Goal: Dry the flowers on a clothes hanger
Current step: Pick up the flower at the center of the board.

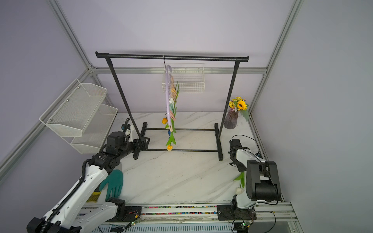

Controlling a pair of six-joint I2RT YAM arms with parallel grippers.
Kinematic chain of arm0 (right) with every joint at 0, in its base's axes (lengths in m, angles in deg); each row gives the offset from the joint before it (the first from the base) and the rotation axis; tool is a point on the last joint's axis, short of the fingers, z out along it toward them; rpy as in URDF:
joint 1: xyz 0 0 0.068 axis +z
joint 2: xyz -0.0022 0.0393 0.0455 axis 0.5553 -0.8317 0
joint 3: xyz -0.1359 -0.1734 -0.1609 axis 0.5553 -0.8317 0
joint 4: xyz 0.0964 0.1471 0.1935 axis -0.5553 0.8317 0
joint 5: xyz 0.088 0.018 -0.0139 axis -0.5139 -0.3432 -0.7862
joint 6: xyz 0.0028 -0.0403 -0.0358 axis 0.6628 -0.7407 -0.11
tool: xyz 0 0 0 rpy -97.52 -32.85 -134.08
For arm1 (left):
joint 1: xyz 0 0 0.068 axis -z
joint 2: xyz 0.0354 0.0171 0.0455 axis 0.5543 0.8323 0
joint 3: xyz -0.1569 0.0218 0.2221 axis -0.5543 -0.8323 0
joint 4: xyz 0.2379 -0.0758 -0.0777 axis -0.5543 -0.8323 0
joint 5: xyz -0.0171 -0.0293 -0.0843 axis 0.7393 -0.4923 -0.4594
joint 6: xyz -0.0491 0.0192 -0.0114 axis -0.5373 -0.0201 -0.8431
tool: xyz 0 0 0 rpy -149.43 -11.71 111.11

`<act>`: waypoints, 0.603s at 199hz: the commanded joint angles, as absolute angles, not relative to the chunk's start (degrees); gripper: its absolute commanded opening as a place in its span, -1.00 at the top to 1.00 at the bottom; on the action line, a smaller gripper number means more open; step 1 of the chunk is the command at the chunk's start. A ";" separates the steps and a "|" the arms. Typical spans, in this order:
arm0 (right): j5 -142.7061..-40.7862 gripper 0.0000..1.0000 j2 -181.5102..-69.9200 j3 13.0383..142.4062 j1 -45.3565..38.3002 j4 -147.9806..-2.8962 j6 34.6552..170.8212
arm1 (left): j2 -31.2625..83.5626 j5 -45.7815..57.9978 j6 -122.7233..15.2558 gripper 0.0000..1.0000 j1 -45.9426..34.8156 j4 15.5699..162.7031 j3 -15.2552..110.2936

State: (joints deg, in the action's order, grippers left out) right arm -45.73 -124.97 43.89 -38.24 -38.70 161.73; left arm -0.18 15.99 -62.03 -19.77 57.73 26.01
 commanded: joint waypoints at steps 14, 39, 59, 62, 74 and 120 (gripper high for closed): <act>-48.63 0.05 -125.44 43.09 -38.83 -37.04 163.46 | -1.72 16.05 -62.88 -1.00 -20.13 58.96 26.12; -50.32 0.10 -126.64 42.98 -39.14 -37.03 163.91 | -1.97 16.16 -62.87 -1.00 -20.13 59.02 26.14; -51.11 0.21 -127.91 42.93 -39.42 -37.05 164.27 | -2.34 16.23 -62.97 -1.00 -20.14 59.02 25.94; -51.24 0.22 -128.10 42.90 -39.50 -37.05 164.36 | -2.41 16.26 -63.01 -1.00 -20.13 59.01 25.88; -51.82 0.26 -128.88 42.75 -39.67 -37.16 164.54 | -2.55 16.38 -63.06 -1.00 -20.13 58.95 25.79; -54.08 0.57 -131.78 42.76 -40.58 -38.60 163.85 | -2.61 16.26 -63.21 -1.00 -20.14 59.33 25.87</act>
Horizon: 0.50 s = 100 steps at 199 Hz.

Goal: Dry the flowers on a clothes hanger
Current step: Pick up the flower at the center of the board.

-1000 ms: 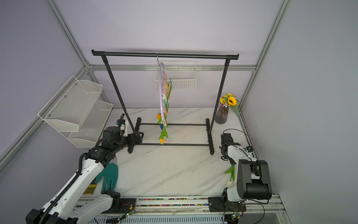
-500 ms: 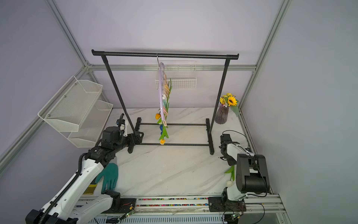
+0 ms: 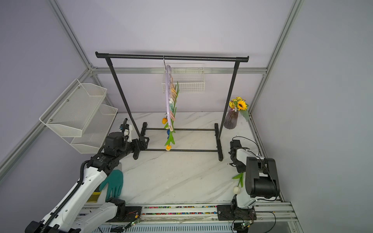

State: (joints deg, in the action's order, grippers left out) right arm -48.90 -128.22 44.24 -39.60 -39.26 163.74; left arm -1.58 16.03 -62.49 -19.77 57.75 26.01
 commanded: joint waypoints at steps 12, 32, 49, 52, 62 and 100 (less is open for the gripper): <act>-54.26 0.65 -131.93 42.88 -40.84 -38.62 163.58 | -2.54 16.16 -63.23 -1.00 -20.13 59.36 25.93; -54.89 0.76 -131.86 42.37 -40.99 -39.65 163.41 | -2.35 15.99 -63.32 -1.00 -20.13 59.50 26.25; -55.60 0.85 -131.86 42.19 -41.16 -40.79 162.49 | -2.21 15.88 -63.50 -1.00 -20.13 59.84 26.36; -55.72 0.86 -131.86 42.19 -41.20 -40.90 162.25 | -2.25 15.81 -63.54 -1.00 -20.12 59.85 26.36; -55.99 0.93 -131.84 42.19 -41.28 -41.55 161.44 | -2.26 15.79 -63.58 -1.00 -20.13 60.03 26.31; -57.45 1.00 -130.48 41.64 -41.28 -44.46 158.69 | -2.16 15.73 -63.58 -1.00 -20.13 60.11 26.27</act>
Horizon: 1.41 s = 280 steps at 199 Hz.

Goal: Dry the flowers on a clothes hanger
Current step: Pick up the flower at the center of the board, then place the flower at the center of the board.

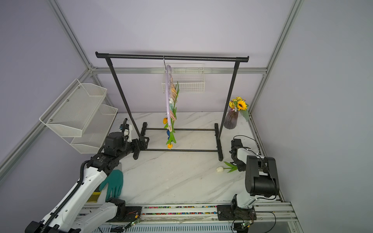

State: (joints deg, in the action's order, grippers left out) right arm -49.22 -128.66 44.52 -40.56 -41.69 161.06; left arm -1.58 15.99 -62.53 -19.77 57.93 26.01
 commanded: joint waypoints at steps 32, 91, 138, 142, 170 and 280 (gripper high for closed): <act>-58.01 1.00 -127.95 41.21 -41.23 -46.08 157.00 | -2.21 15.88 -63.58 -1.00 -20.13 60.09 26.36; -55.69 1.00 -118.59 41.42 -41.04 -46.93 149.89 | -1.92 15.83 -63.50 -1.00 -20.13 60.32 26.69; -54.40 1.00 -112.76 43.03 -39.28 -47.15 145.64 | -1.87 15.61 -63.41 -1.00 -20.13 60.11 27.13; -54.28 1.00 -112.42 43.14 -38.94 -47.20 145.33 | -1.95 15.76 -63.41 -1.00 -20.08 60.13 27.15; -53.40 1.00 -109.81 44.68 -36.41 -47.22 143.33 | -2.11 15.87 -63.16 -1.00 -20.12 59.99 27.48; -90.61 1.00 -113.89 39.66 -29.74 -75.09 129.92 | -1.91 16.13 -62.80 -1.00 -20.13 59.67 27.85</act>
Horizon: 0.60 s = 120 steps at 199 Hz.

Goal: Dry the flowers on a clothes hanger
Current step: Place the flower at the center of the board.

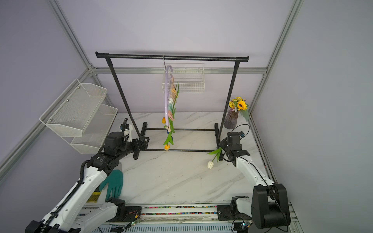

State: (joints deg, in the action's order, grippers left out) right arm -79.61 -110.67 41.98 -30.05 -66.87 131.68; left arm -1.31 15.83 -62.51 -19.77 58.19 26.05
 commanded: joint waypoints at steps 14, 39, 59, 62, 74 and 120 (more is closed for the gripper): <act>-92.72 1.00 -115.84 39.29 -29.61 -76.75 130.08 | -2.00 16.30 -62.79 -1.00 -20.15 59.72 27.61; -94.10 1.00 -120.23 39.31 -29.71 -77.43 129.66 | -2.08 16.23 -62.79 -1.00 -20.15 59.79 27.24; -95.66 1.00 -121.57 39.12 -29.61 -78.79 129.68 | -2.17 16.26 -62.88 -1.00 -20.13 59.84 27.06; -96.04 1.00 -121.64 39.13 -29.60 -79.10 129.64 | -2.17 16.28 -62.88 -1.00 -20.13 59.91 27.01; -99.10 1.00 -121.87 38.78 -29.64 -81.24 129.07 | -2.26 16.15 -62.95 -1.00 -20.12 60.08 26.91; -110.51 1.00 -120.96 34.32 -29.61 -94.01 127.99 | -1.22 13.19 -63.29 -1.00 -20.13 61.10 26.49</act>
